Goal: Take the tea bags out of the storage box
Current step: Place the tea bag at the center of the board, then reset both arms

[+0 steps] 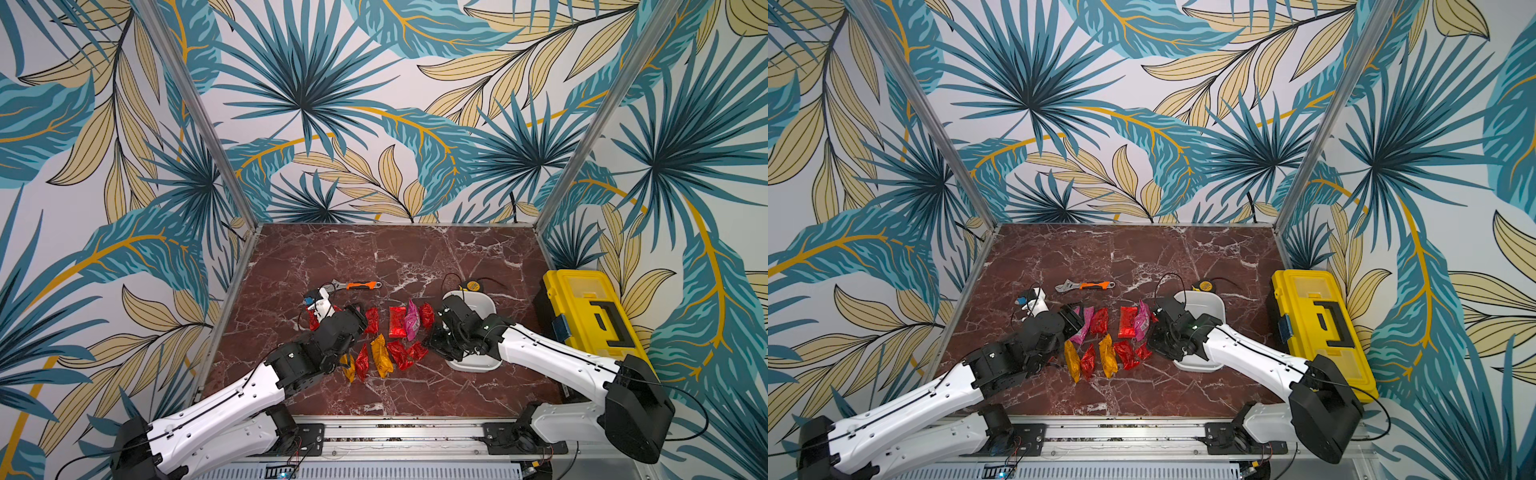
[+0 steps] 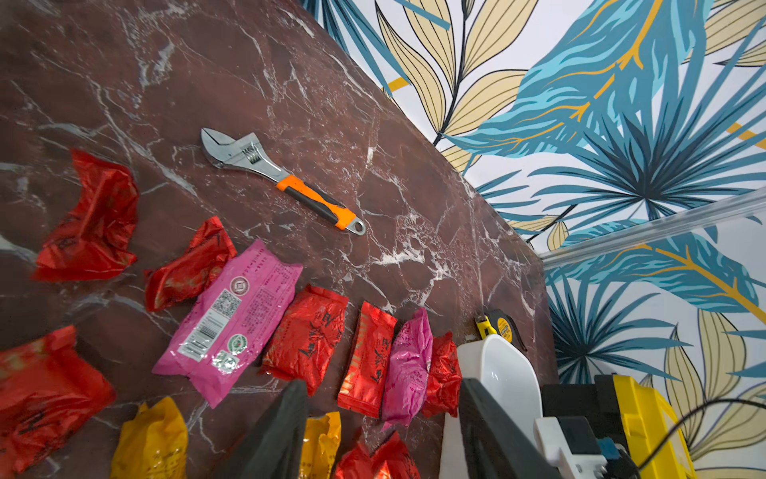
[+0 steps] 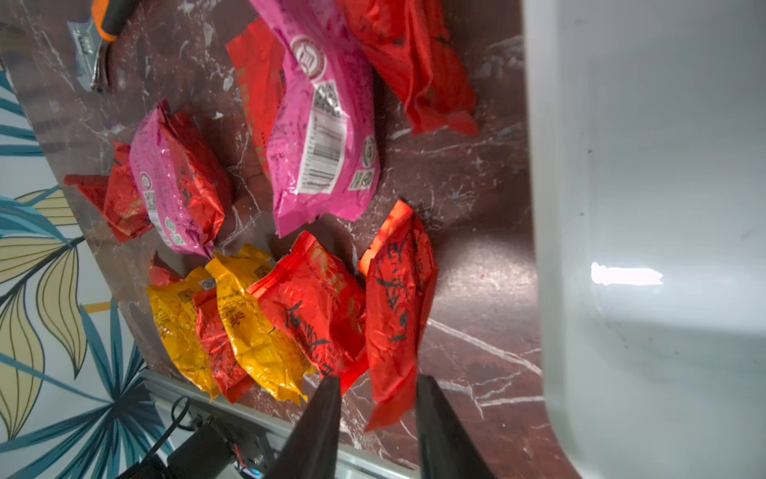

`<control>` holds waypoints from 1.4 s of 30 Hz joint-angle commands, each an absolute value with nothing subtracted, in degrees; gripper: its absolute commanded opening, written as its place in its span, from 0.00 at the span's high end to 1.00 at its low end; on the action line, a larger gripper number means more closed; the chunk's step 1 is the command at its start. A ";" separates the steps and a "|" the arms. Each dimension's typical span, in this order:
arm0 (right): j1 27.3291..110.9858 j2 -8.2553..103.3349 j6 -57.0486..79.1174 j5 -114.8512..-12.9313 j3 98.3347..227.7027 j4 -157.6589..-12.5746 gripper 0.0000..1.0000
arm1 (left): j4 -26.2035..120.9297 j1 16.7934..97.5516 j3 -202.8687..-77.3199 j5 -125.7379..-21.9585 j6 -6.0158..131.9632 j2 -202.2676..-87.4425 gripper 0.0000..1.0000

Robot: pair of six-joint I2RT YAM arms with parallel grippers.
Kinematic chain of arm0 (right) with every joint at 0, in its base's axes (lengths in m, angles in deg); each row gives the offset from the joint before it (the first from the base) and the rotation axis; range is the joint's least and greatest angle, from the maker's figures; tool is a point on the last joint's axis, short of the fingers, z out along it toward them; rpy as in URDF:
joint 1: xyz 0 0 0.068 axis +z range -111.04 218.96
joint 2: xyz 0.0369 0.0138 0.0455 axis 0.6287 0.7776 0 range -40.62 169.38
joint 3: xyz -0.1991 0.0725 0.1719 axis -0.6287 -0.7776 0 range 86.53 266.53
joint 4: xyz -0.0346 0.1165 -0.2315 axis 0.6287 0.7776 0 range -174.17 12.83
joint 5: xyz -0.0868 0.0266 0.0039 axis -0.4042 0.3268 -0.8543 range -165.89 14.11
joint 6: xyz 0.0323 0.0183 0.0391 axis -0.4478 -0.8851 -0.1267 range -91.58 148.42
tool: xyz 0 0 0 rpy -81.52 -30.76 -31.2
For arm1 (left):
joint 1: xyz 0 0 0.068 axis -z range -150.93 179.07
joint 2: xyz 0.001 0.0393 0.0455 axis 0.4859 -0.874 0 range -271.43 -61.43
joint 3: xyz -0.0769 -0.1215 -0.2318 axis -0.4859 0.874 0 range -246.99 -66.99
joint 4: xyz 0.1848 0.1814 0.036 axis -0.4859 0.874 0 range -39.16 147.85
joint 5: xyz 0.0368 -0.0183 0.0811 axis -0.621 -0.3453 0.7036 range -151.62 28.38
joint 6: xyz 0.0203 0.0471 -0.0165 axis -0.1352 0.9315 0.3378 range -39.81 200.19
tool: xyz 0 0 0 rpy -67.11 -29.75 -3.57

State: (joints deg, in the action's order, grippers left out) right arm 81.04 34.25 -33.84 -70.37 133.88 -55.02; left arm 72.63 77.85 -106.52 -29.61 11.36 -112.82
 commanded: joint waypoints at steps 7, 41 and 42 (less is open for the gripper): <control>79.14 19.36 -15.59 -99.29 141.43 -40.84 0.22 | 76.07 64.88 -104.91 -24.85 27.45 -106.70 0.20; 43.72 43.94 26.26 -94.06 110.24 -131.03 0.01 | 14.68 23.02 -88.59 -57.53 76.90 -133.17 0.00; 43.28 44.48 26.08 -92.82 109.40 -133.09 0.01 | 12.72 22.96 -88.21 -57.90 77.06 -134.25 0.00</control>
